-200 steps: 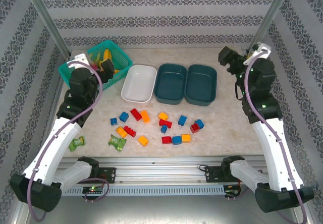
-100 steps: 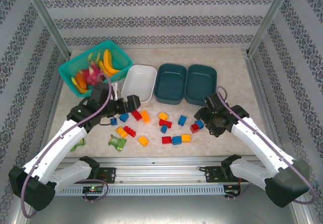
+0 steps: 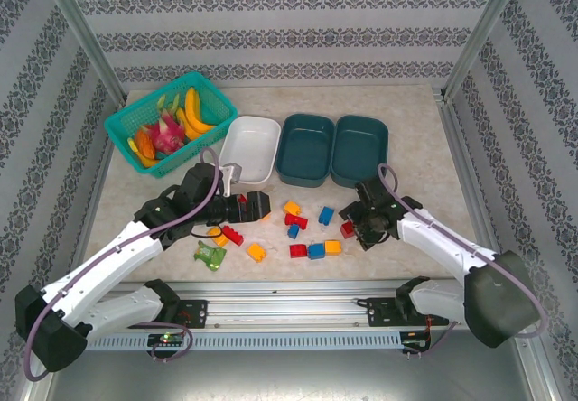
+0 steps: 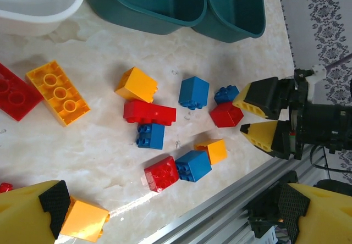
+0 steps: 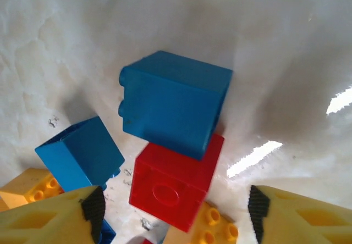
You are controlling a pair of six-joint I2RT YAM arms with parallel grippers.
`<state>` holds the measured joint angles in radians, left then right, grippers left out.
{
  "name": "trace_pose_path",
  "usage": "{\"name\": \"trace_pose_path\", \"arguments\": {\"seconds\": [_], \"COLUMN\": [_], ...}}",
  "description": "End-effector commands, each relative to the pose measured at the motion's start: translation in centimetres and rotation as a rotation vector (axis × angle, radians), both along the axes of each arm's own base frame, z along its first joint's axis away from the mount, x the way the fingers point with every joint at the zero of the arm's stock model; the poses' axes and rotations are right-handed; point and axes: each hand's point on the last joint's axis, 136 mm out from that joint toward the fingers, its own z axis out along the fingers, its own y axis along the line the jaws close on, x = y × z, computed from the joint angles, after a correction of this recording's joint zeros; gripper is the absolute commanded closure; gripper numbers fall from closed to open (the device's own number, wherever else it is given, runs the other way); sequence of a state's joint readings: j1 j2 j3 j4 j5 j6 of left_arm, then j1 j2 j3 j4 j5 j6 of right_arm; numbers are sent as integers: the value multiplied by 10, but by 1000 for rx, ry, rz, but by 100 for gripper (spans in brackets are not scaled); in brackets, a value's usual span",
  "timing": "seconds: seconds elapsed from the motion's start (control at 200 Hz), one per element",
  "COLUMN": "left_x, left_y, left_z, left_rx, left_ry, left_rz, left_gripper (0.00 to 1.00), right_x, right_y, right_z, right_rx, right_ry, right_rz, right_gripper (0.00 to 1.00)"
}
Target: Sort the legos into containers by color
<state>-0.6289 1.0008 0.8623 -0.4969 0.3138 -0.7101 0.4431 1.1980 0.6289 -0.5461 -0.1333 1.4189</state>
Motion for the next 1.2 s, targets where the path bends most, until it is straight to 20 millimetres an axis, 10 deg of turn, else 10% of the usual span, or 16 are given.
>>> {"name": "trace_pose_path", "arguments": {"seconds": [0.0,0.4,0.585,0.739,0.889,1.054,1.199], "left_x": [2,5,11,33,70,110,143], "left_y": [-8,-16,-15,-18,-31,-52,-73], "left_z": [2,2,15,47,82,99,100], "left_rx": [-21,-24,-35,-60,-124,-136,-131], "left_ry": [-15,-10,-23,-49,-77,-97,-78], "left_rz": [-5,-23,8,64,75,48,32], "left_gripper": [0,0,0,0,0,0,0], "right_x": [9,10,27,66,114,176,212], "right_y": [9,10,17,8,-4,-15,-27], "right_z": [-5,-17,32,101,125,127,90], "right_rx": [26,0,-17,-102,-117,-125,-134], "right_ry": [-2,58,-46,-225,-292,-354,-260], "right_rz": [-10,-8,59,130,146,192,220], "right_gripper": [37,72,77,76,76,76,78]}}
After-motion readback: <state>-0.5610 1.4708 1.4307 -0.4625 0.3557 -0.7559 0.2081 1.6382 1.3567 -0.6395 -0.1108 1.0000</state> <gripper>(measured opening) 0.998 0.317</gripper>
